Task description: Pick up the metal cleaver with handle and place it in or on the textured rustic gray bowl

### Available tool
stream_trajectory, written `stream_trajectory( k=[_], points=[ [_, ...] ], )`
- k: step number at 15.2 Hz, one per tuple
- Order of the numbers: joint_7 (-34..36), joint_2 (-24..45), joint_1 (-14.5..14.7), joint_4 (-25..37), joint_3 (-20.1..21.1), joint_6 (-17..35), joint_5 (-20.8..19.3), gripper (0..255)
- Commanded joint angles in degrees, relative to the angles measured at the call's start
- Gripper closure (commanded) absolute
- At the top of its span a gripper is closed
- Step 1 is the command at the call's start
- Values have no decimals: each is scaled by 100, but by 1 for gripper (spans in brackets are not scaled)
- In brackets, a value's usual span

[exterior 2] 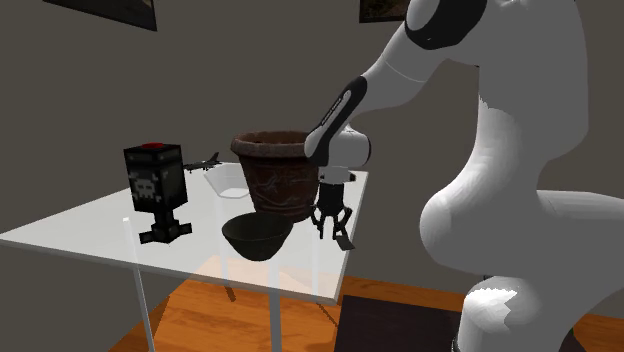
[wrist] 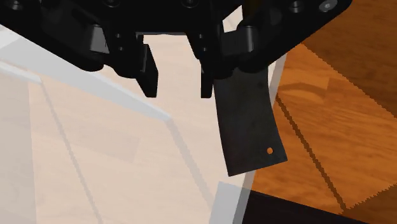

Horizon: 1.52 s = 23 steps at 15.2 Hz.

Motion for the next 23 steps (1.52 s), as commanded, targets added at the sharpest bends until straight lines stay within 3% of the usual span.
stream_trajectory(
  k=[1, 6, 13, 21, 22, 23],
  points=[
    [-41, -156, -38, -118, -45, 144, -103, 0],
    [-198, -827, -200, -618, -251, 799, -560, 0],
    [118, -294, -53, -646, -453, 1295, -1012, 0],
    [116, -295, -51, -647, -456, 1295, -1010, 0],
    [116, -295, -51, -647, -456, 1295, -1010, 255],
    [116, -295, -51, -647, -456, 1295, -1010, 255]
  ],
)
